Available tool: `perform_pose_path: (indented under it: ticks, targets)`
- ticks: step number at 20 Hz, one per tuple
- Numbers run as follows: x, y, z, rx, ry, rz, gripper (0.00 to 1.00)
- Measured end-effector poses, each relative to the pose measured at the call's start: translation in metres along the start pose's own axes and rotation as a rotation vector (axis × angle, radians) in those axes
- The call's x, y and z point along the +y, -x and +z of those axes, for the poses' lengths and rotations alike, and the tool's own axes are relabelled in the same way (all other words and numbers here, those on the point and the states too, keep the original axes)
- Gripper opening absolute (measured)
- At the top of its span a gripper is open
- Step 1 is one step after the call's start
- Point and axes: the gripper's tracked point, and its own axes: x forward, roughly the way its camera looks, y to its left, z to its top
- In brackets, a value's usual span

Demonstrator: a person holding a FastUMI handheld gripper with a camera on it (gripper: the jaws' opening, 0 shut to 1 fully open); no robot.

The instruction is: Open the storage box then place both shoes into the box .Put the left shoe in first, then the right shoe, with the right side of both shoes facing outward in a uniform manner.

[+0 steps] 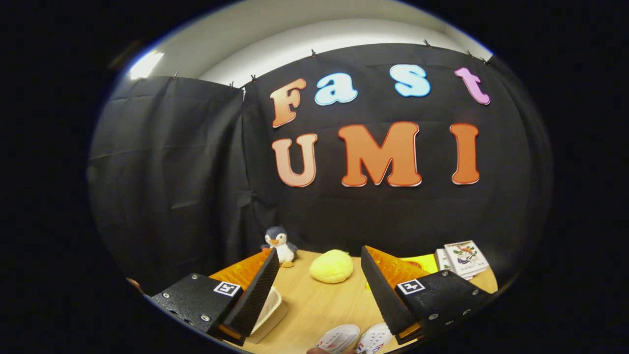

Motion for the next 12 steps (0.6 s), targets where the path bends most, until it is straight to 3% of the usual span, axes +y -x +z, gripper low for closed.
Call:
perform_pose_path:
  ticks: [12]
  targets:
    - [0.086,-0.026,-0.149,0.466,-0.279,0.262,0.98]
